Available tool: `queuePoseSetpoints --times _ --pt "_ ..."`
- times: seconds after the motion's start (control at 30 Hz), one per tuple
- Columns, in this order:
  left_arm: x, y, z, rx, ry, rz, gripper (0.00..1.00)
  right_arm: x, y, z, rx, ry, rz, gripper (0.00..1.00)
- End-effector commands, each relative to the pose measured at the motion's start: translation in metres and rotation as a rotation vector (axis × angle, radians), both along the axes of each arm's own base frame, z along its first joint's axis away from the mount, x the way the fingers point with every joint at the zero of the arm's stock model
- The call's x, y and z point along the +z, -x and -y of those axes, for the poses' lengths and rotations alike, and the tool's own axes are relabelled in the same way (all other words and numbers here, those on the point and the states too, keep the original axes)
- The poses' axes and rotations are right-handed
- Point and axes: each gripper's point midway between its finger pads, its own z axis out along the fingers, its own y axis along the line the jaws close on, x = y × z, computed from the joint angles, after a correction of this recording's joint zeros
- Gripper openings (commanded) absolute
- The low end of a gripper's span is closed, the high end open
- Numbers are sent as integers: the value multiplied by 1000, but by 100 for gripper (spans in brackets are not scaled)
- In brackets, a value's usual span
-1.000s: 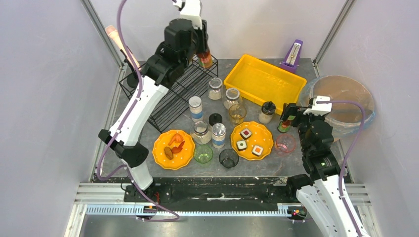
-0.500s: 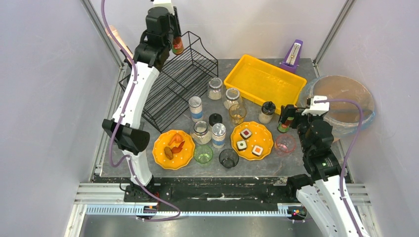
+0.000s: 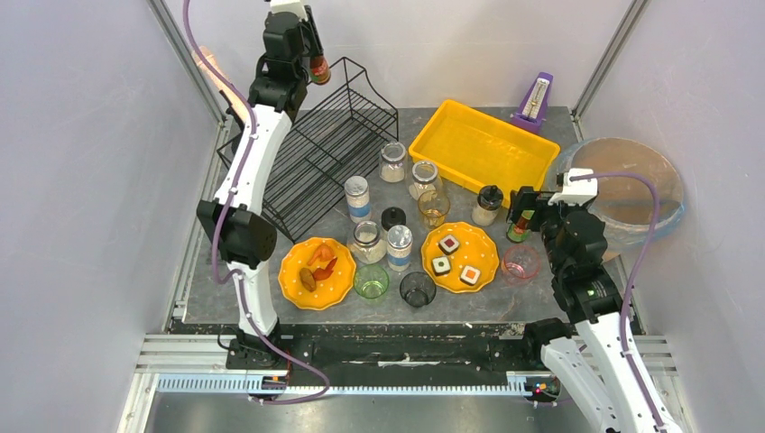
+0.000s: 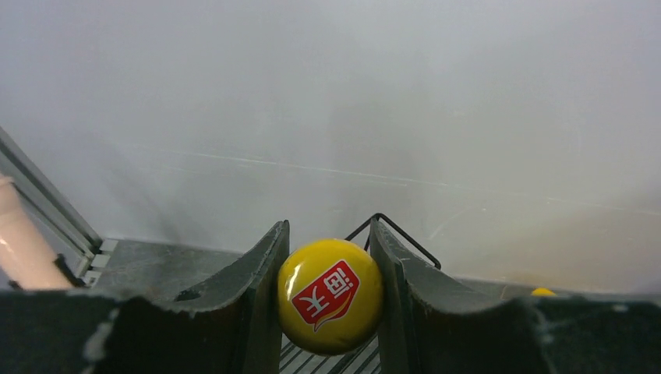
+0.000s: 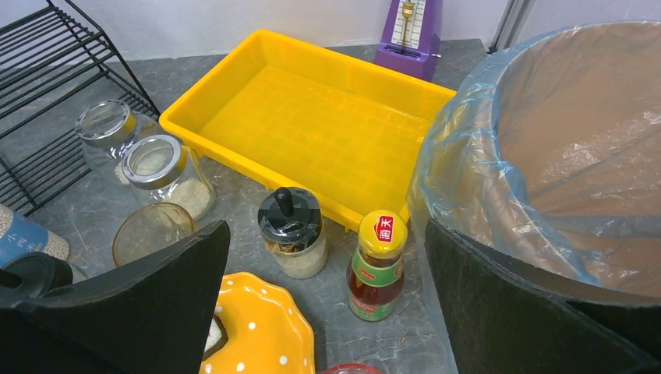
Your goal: Clear the kitchen counter
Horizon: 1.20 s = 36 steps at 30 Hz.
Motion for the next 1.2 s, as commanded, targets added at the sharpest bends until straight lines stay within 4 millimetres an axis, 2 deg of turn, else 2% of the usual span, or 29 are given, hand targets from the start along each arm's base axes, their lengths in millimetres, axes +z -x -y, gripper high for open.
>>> queuePoseSetpoints --times 0.0,0.13,0.47,0.63,0.8,0.9,0.97,1.17 --pt "52 -9 6 -39 117 207 2 21 -3 1 -12 -1 40 98" --pt "25 -29 9 -52 126 171 2 17 -6 1 -12 5 22 98" --pt "-23 -68 24 -98 120 140 3 3 -13 -2 -10 0 -25 98" --pt "-46 -79 30 -114 116 107 21 -1 -15 -3 -10 0 -40 98" --pt "-58 -84 36 -138 116 88 47 -3 -16 -3 -11 1 -46 98" --pt "-53 -85 37 -145 122 115 66 -5 -16 -3 -11 -1 -51 98" --pt "-52 -85 38 -148 119 121 76 -6 -15 -3 -12 -3 -52 98" --pt "-47 -82 39 -158 125 121 95 -6 -14 -4 -6 0 -58 98"
